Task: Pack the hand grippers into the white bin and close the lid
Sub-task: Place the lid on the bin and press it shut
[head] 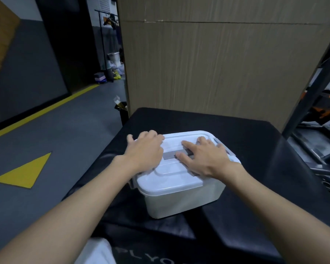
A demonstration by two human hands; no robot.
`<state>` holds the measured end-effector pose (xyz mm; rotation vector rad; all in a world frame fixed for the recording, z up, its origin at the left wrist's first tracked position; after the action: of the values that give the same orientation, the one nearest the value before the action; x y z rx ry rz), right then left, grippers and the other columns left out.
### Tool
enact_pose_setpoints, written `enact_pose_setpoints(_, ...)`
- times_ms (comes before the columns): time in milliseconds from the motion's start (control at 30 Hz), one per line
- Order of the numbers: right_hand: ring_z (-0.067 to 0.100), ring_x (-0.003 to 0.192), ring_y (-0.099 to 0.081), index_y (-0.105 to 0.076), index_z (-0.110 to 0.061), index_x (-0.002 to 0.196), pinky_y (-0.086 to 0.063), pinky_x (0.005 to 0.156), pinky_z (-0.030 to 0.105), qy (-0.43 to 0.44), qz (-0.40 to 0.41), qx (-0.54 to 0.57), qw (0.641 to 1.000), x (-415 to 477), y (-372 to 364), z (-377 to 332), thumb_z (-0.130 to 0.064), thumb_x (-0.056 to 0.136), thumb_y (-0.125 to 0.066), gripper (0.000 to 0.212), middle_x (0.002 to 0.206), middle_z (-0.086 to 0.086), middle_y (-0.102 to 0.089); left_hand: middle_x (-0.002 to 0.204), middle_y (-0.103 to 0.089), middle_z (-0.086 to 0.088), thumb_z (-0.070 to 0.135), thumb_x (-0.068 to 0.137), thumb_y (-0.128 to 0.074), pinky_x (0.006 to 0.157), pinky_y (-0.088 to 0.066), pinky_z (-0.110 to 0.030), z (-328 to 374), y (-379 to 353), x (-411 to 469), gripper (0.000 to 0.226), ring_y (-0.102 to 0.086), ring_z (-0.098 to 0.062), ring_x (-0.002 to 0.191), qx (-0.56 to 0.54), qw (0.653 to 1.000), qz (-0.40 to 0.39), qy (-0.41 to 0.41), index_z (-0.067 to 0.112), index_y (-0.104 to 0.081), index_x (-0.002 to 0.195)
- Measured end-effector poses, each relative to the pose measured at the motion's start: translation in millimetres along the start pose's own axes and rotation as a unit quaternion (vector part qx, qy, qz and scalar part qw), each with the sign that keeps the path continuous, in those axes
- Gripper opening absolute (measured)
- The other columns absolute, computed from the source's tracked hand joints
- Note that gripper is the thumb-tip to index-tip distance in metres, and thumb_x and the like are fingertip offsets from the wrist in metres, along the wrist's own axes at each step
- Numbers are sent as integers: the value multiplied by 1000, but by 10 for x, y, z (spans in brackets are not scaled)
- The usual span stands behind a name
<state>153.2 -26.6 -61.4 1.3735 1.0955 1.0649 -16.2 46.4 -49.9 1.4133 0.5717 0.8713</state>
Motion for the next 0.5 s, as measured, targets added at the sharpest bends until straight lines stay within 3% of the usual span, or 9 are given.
enact_pose_setpoints(33,31,117,-46,-47,-43,121,-30,97,53,-8,-5,-11,1000,6,18,-14,-82,78,-17,66,121,7,-50,130,-47,8,25,96,-30,105,-23,-60,-100,-6,-74,30,-41,-21,127,6,1000,-7,16,26,-52,117)
enact_pose_setpoints(100,34,125,-42,-49,-38,124,-24,104,57,-20,-11,-48,999,32,39,-75,-82,79,-16,71,129,12,-49,143,-43,10,29,100,-25,108,-21,-60,-235,-88,-166,36,-33,-21,138,-40,998,-29,38,23,-54,121)
enact_pose_setpoints(200,34,148,-10,-40,-23,141,-6,113,61,12,-34,-43,998,45,4,-400,-76,85,-15,81,154,18,-29,159,-31,9,23,103,-27,115,-24,-48,-314,-207,-208,42,-18,-17,149,-139,989,-8,42,23,-47,140)
enact_pose_setpoints(300,29,151,4,-18,-39,151,4,114,63,104,-51,12,993,-7,-130,-743,-67,91,-14,66,164,7,-6,150,-42,7,7,97,-29,108,-33,-29,-388,-269,-239,49,-33,-12,142,-270,961,25,59,21,-42,142)
enact_pose_setpoints(367,30,150,3,-12,-48,149,5,112,66,130,-44,-2,991,-6,-178,-818,-66,91,-13,60,164,3,-5,151,-39,7,4,95,-30,102,-32,-21,-431,-276,-258,54,-38,-9,137,-319,944,26,82,24,-40,144)
enact_pose_setpoints(500,34,149,0,-8,-56,146,2,108,71,129,-46,-40,990,21,-184,-834,-63,90,-14,57,163,4,-10,159,-26,5,15,98,-42,112,-28,-28,-474,-225,-311,55,-30,-16,144,-358,922,59,139,22,-29,151)
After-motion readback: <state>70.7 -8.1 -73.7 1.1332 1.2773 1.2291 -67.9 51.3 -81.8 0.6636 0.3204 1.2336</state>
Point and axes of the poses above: each hand's wrist, its own x-axis towards the middle knuckle, its own y-axis out of the back of the hand, z = x × y, the point moved 3 cm from there along x, towards the middle knuckle
